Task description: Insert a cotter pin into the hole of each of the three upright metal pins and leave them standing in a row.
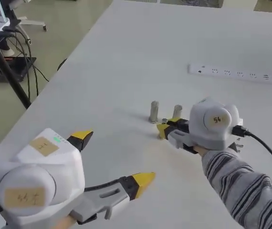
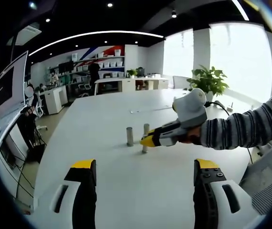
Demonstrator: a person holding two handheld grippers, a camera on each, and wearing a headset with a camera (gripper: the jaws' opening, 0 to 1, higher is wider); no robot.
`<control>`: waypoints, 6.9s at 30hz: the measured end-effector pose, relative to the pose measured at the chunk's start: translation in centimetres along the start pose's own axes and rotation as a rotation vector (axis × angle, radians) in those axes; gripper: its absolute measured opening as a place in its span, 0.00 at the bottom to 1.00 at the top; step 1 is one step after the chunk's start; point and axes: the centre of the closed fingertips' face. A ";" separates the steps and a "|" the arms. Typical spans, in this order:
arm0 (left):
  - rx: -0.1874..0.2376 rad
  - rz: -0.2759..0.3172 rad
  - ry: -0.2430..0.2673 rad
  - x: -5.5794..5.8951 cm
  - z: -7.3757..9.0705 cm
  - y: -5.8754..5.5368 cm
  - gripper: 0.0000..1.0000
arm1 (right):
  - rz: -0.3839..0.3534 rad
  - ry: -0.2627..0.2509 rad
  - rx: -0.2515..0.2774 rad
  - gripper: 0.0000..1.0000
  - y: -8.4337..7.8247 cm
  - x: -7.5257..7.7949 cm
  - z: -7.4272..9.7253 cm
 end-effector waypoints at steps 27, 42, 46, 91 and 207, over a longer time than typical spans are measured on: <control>0.003 -0.039 -0.026 1.4 0.5 0.4 0.82 | 0.200 0.160 -0.098 0.04 -3.6 -1.6 5.6; 0.004 -0.043 -0.015 1.4 0.6 0.8 0.80 | 0.236 0.191 -0.142 0.04 -4.4 -1.2 6.0; -0.003 -0.051 -0.018 1.6 0.6 0.8 0.80 | 0.238 0.194 -0.157 0.04 -4.4 -1.2 6.1; -0.016 -0.041 -0.044 2.6 0.2 0.7 0.80 | 0.233 -0.037 -0.379 0.16 -6.6 9.3 12.3; 0.141 0.522 -0.460 9.0 -4.5 5.9 0.00 | 0.704 0.297 -0.153 0.00 -0.3 -6.6 15.9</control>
Point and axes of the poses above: the centre of the closed fingertips' face, and the gripper's own axes: z roughly backward along the fingers, x roughly to its right, y roughly out of its top, and after that the axes turned 14 degrees about -z, right-handed
